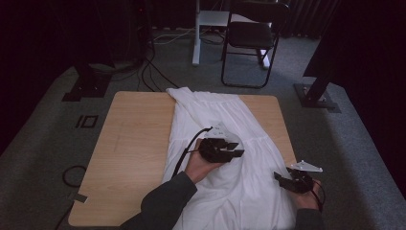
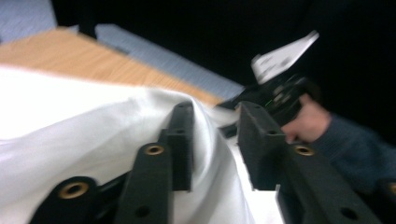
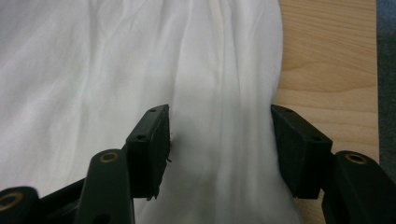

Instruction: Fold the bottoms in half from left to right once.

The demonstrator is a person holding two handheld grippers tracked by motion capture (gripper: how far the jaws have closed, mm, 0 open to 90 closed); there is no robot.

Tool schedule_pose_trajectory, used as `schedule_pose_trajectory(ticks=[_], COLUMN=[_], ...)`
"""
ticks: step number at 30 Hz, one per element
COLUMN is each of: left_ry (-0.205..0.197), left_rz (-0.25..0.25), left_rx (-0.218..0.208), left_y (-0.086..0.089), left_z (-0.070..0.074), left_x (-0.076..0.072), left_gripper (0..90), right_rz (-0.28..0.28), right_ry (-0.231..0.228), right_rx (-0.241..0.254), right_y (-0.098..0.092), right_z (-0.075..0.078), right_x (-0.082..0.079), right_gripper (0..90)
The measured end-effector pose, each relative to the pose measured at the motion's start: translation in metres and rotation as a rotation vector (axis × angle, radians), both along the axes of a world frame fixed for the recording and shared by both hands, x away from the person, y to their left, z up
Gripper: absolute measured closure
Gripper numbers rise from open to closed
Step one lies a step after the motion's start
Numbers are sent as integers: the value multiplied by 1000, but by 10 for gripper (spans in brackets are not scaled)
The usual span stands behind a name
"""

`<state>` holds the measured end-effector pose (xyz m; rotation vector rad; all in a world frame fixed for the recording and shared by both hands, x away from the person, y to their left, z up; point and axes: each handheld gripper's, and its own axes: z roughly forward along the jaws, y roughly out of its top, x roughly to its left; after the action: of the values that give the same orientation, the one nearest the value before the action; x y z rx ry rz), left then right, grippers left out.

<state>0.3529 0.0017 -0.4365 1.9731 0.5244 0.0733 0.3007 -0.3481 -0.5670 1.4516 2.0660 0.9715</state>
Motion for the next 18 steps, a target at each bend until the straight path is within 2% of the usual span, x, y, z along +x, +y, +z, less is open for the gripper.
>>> schedule_pose_trajectory(ticks=[1, 2, 4, 5, 8, 13, 16, 18], left_ry=[6, -7, -33, -43, -70, -53, -25, 2], left_rz=[20, 61, 129, 163, 270, 390, 444, 474], left_rx=[-2, -1, 26, 39, 88, 169, 216, 244], left_y=[8, 26, 49, 61, 98, 146, 165, 174], left_z=[-2, -4, -5, -6, -15, -40, -58, -69], left_x=[1, 1, -1, -2, -8, -21, -27, -29], left_gripper=[628, 608, 566, 556, 528, 507, 497, 492], right_rz=[-2, -3, -45, -58, -46, 28, 67, 85], right_ry=[5, 13, 50, 40, -29, -137, -174, -175], right_rx=[2, -2, -43, -59, -59, -8, 20, 34], right_y=[0, 0, 5, 8, 21, 47, 64, 73], right_z=[0, 1, 6, 9, 28, 63, 76, 80], right_x=[0, 1, 3, 3, -4, -11, -9, -2], right_gripper=[399, 399, 389, 389, 393, 444, 502, 527])
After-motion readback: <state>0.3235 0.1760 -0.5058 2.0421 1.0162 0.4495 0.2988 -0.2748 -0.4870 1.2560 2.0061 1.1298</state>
